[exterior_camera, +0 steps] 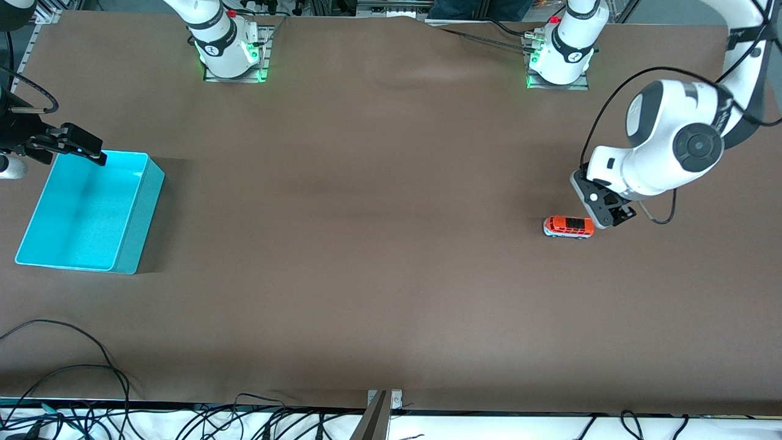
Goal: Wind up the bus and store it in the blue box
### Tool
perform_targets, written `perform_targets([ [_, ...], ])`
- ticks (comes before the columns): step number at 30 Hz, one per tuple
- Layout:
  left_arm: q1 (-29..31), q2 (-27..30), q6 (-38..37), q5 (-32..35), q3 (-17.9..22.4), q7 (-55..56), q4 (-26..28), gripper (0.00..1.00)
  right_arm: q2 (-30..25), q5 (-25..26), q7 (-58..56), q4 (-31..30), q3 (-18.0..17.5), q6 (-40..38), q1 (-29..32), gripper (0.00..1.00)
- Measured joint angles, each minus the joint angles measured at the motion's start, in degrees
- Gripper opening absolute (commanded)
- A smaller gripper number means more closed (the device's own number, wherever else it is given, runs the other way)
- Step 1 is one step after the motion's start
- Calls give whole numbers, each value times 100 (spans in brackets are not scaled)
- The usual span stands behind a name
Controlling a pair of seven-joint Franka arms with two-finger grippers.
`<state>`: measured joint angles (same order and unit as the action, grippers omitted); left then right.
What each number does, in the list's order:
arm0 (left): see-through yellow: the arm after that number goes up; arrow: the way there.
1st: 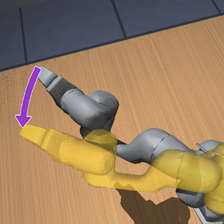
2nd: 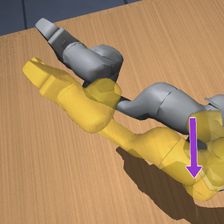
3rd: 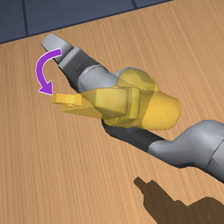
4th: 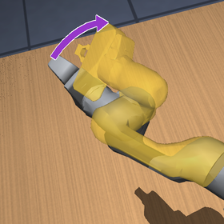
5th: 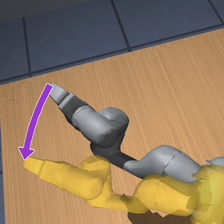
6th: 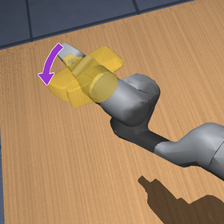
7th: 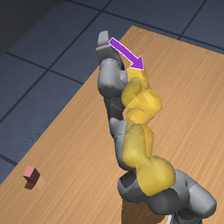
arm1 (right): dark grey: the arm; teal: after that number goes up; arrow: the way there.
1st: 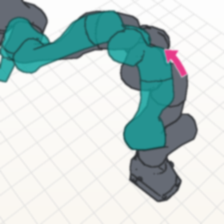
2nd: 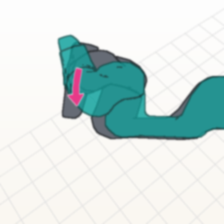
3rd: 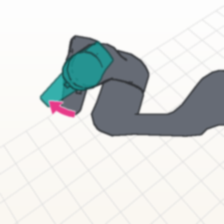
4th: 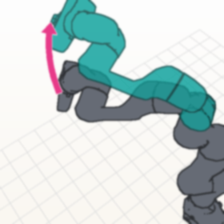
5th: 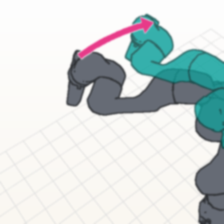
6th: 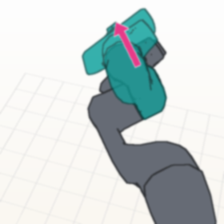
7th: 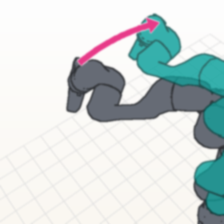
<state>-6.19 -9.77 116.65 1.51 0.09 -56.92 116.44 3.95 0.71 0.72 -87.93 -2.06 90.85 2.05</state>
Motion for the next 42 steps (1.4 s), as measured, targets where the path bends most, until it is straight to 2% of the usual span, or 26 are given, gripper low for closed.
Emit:
perform_targets([
  [7, 32, -380, 429, 3, 8, -261, 31, 100, -4, 0, 0, 2, 1, 0, 0, 100],
  [20, 385, -1016, 1149, 4, 26, -1460, 36, 100, -6, 0, 0, 3, 3, 0, 0, 100],
  [25, 368, -1240, 1465, 4, -73, -1694, 40, 100, -6, 0, 0, 4, 3, 0, 0, 100],
  [37, 317, -1585, 1638, 17, -146, -2124, 53, 100, -6, 0, 0, 4, 3, 0, 0, 100],
  [42, 317, -1628, 1814, 247, -147, -2140, 106, 100, -6, 0, 0, 4, 3, 0, 0, 100],
])
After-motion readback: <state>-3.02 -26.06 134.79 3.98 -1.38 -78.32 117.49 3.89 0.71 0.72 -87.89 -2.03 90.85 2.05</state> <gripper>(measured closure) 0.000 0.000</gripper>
